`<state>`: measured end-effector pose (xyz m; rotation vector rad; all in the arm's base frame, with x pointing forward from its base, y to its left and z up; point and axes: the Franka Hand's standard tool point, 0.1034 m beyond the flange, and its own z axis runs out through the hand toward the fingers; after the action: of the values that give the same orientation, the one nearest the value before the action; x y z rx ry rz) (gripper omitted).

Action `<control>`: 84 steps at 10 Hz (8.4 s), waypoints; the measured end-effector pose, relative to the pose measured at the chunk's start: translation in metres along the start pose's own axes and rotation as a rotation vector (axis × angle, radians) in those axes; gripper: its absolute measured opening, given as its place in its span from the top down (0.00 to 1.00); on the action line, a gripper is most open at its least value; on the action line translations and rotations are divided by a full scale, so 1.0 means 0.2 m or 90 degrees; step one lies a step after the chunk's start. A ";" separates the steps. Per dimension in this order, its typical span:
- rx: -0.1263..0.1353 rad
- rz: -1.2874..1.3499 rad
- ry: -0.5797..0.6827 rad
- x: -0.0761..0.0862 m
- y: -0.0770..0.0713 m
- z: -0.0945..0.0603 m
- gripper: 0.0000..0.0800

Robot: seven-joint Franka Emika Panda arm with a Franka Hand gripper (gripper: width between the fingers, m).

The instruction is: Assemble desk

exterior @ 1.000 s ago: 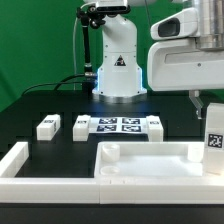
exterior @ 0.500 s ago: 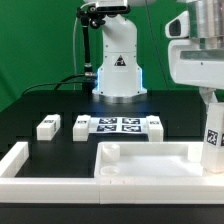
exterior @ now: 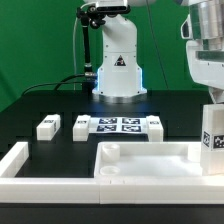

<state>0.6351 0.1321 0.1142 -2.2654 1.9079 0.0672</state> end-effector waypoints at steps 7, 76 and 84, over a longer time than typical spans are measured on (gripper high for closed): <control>-0.003 -0.500 0.006 -0.01 0.00 -0.02 0.19; -0.010 0.298 0.015 0.09 -0.01 0.04 0.62; 0.020 0.214 0.002 -0.02 -0.05 -0.17 0.19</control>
Offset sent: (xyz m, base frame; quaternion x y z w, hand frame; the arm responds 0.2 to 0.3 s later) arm -0.0067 0.0131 -0.0029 -0.0344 0.0125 -0.3622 0.9314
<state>0.6424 0.1324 0.1487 -1.9023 2.2534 0.0773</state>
